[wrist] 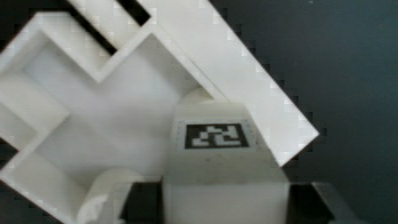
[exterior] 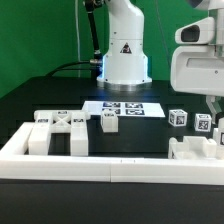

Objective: Assemble chair

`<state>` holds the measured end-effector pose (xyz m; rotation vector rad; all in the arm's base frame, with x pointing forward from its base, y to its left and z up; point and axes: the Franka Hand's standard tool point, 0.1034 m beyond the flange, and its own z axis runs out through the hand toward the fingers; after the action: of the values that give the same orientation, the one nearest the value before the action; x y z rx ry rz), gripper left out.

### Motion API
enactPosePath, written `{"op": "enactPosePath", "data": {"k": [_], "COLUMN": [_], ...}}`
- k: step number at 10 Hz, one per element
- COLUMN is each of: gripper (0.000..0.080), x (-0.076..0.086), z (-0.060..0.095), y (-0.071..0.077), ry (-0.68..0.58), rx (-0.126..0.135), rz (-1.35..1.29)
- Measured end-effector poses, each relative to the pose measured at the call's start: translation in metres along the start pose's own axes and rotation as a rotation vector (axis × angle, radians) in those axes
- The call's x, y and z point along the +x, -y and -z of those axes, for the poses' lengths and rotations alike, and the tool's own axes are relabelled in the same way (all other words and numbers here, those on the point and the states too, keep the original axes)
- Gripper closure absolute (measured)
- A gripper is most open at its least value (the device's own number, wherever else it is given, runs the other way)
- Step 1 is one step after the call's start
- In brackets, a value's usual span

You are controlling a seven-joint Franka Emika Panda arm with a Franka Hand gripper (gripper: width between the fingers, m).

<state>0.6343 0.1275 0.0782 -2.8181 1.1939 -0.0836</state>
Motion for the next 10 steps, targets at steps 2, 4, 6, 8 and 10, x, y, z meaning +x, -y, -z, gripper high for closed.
{"op": "enactPosePath", "data": {"k": [2, 4, 6, 8, 10], "gripper": [0.0434, 0.0297, 0.0177, 0.0158, 0.0151], "x": [0.0001, -0.0009, -0.0045, -0.0051, -0.0050], "z": [-0.0002, 0.0007, 0.0007, 0.0008, 0.0006], "y": [-0.0002, 0.0006, 0.0027, 0.0036, 0.0036], "ry": [0.000, 0.001, -0.006, -0.007, -0.006], "rx": [0.000, -0.002, -0.012, -0.011, -0.012], "rz": [0.001, 0.053, 0.247, 0.430, 0.647]}}
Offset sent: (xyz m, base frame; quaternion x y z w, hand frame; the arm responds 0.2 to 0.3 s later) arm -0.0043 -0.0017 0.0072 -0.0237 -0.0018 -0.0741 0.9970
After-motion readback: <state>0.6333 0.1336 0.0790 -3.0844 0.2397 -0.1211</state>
